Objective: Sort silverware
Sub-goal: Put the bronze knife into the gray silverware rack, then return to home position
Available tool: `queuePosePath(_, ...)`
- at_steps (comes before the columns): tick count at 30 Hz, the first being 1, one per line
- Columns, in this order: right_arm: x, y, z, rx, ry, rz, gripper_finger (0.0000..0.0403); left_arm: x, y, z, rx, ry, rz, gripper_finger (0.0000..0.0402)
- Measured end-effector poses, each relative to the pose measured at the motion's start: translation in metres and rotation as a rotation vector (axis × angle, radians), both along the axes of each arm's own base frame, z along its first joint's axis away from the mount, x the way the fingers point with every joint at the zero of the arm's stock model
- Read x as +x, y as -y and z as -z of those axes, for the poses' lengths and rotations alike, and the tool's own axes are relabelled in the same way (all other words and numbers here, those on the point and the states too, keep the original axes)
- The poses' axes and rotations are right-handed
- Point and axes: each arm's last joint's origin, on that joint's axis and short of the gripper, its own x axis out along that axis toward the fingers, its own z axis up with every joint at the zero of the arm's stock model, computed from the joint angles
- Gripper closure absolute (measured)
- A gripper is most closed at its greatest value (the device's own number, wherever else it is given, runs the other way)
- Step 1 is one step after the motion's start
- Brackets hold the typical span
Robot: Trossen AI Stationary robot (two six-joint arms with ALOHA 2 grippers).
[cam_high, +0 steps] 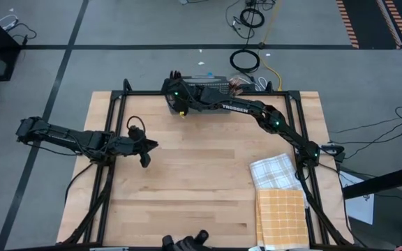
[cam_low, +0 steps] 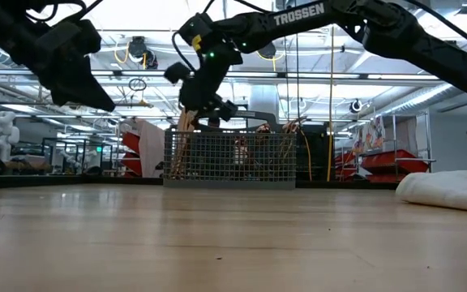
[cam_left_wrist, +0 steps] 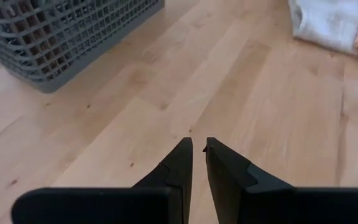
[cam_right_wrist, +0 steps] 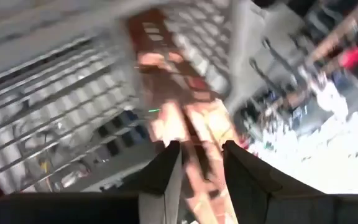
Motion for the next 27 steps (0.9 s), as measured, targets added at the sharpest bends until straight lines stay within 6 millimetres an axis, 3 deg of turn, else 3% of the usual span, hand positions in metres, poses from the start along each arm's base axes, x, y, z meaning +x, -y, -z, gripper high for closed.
queuePosePath(7, -0.003, -0.019, -0.037, 0.046, 0.277, 0.128, 0.0298, 0.008, 0.003, -0.028, -0.033, 0.168, 0.061, 0.0349)
queuePosePath(12, -0.032, -0.039, -0.089, 0.228, 0.484, 0.222, 0.0298, 0.007, 0.004, -0.083, 0.034, 0.363, 0.153, 0.0349)
queuePosePath(17, -0.091, -0.058, -0.152, 0.669, 0.691, 0.29, 0.0298, -0.008, 0.0, -0.141, 0.257, 0.49, 0.167, 0.0349)
queuePosePath(19, -0.118, -0.063, -0.17, 0.88, 0.698, 0.321, 0.0298, -0.015, -0.002, -0.157, 0.311, 0.52, 0.148, 0.0349)
queuePosePath(23, -0.176, -0.07, -0.198, 1.236, 0.641, 0.416, 0.0298, -0.033, -0.006, -0.176, 0.361, 0.575, 0.122, 0.0349)
queuePosePath(27, -0.232, -0.08, -0.221, 1.417, 0.574, 0.495, 0.0298, -0.061, -0.011, -0.185, 0.442, 0.587, 0.134, 0.0349)
